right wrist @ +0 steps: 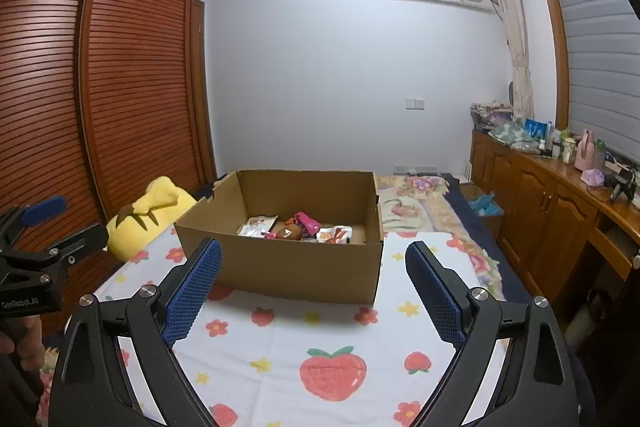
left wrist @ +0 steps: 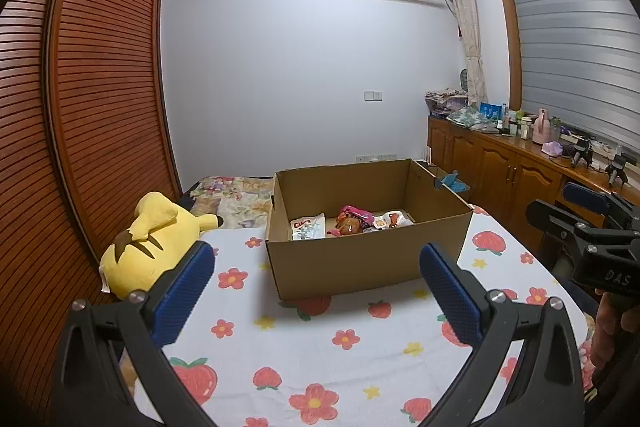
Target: Organize snacks
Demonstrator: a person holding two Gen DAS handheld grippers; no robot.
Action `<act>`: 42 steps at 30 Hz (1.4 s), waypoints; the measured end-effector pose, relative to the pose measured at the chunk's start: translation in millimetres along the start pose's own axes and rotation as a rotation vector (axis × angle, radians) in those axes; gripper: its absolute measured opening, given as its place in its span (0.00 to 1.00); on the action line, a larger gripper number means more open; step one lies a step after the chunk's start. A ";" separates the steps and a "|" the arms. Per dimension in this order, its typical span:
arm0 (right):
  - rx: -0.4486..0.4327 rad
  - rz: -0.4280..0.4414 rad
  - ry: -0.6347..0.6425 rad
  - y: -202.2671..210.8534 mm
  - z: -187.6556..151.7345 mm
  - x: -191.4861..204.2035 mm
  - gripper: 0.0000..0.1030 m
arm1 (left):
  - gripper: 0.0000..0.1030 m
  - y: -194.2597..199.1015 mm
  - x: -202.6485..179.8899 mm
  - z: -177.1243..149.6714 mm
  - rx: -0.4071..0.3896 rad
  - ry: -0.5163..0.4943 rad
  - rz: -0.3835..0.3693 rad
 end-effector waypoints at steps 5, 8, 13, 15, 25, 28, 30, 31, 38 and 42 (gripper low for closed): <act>-0.001 -0.002 0.002 0.2 -0.1 0.1 0.92 | 1.00 0.2 -0.4 -0.4 -0.001 0.000 -0.001; 0.000 -0.003 0.001 -0.3 -0.6 0.3 0.92 | 1.00 1.2 -0.5 -0.7 0.000 0.000 -0.003; -0.002 -0.003 0.003 0.0 -0.3 0.3 0.92 | 1.00 2.3 0.6 0.5 -0.002 -0.002 0.002; -0.002 -0.004 0.003 -0.1 -0.3 -0.2 0.92 | 1.00 3.4 1.1 0.7 -0.005 -0.004 0.004; 0.001 0.001 0.003 0.1 -1.7 1.0 0.92 | 1.00 4.0 3.8 0.5 -0.004 0.000 0.008; 0.002 0.004 0.007 0.4 -2.3 1.6 0.92 | 1.00 3.5 4.2 0.2 -0.003 0.003 0.006; 0.002 0.004 0.007 0.4 -2.2 1.9 0.92 | 1.00 3.7 3.9 -0.2 -0.003 0.002 0.006; 0.002 0.005 0.008 0.1 -2.2 1.9 0.92 | 1.00 3.8 3.8 -0.4 -0.003 0.002 0.006; 0.004 0.005 0.008 0.1 -2.4 1.5 0.92 | 1.00 4.5 4.0 -2.3 -0.002 0.005 0.003; 0.002 0.006 0.007 0.3 -2.2 1.9 0.92 | 1.00 4.4 4.3 -3.8 -0.001 0.005 0.004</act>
Point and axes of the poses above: each gripper's, at about its wrist camera, not at the fingertips, and y roughly against the way its jaws point, x to its left, z to its top, the point moved 9 cm from there along -y, roughly the way its jaws point, and after that the axes turned 10 degrees about -y, right-handed, at the moved point
